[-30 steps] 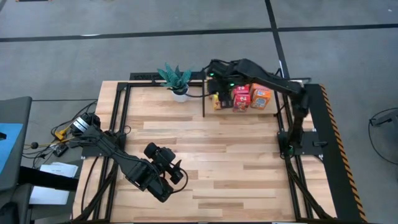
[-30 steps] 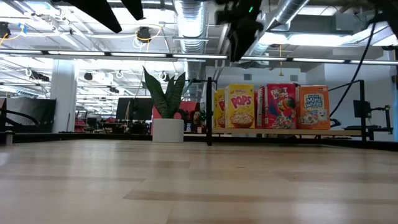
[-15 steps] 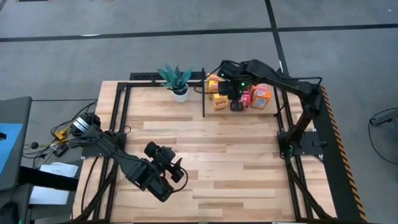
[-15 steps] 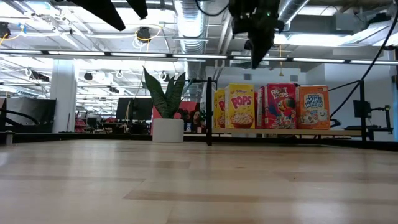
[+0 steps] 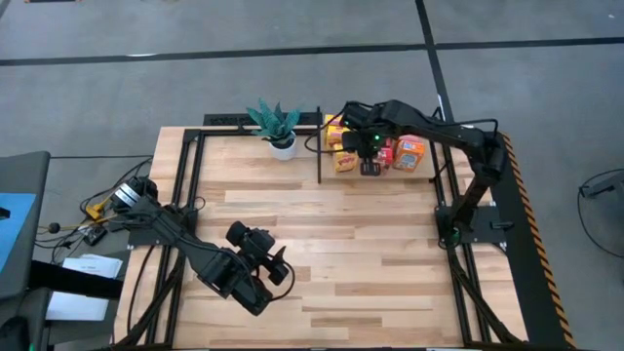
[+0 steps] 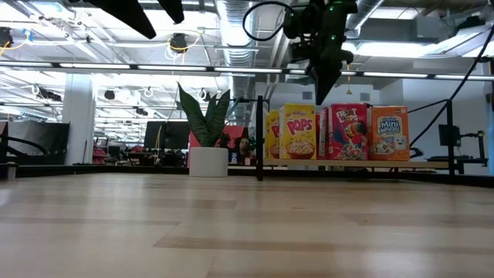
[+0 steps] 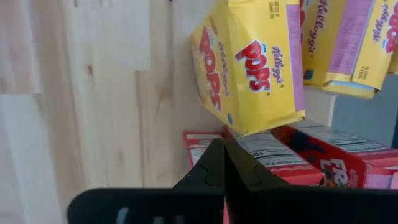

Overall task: Stack cereal on shelf
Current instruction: Put the yellow cereal box on the shelf aligned with the yellow cereal boxes

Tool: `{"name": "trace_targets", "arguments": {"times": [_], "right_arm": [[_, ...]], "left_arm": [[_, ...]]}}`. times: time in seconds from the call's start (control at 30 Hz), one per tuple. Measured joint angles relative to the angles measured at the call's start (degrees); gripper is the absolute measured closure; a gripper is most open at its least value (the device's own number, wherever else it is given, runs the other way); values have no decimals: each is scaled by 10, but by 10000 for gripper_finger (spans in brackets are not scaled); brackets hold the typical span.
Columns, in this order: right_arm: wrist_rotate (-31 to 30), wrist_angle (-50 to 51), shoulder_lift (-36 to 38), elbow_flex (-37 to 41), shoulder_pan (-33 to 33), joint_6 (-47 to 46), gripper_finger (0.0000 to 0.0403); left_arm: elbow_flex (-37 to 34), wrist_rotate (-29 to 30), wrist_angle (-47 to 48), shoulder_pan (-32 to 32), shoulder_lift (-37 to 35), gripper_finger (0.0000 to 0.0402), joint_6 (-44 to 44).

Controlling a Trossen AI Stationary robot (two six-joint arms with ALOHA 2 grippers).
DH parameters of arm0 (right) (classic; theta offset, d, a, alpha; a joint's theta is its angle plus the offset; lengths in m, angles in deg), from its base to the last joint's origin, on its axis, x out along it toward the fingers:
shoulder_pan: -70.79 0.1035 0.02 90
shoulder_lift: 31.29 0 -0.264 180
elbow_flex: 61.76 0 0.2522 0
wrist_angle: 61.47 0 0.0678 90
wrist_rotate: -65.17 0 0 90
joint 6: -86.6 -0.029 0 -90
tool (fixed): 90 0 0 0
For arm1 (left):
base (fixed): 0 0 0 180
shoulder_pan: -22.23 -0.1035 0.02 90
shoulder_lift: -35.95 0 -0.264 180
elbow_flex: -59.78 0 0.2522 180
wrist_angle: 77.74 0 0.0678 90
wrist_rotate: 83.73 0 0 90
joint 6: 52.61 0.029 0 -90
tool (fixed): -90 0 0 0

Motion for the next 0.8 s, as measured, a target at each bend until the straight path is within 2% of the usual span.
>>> {"name": "trace_targets", "arguments": {"times": [0.1, 0.3, 0.6, 0.8], "right_arm": [[-2, -17, 0, 14, -5, 1, 396], [-2, -36, -1, 31, -11, 9, 376], [1, -82, -1, 32, -9, 16, 395], [1, -83, -1, 30, -9, 22, 363]], "left_arm": [[0, 0, 0, -5, 0, 116, 2], [0, 0, 0, -10, 0, 116, 6], [0, 0, 0, -11, 0, 116, 5], [0, 0, 0, -11, 0, 116, -1]]}}
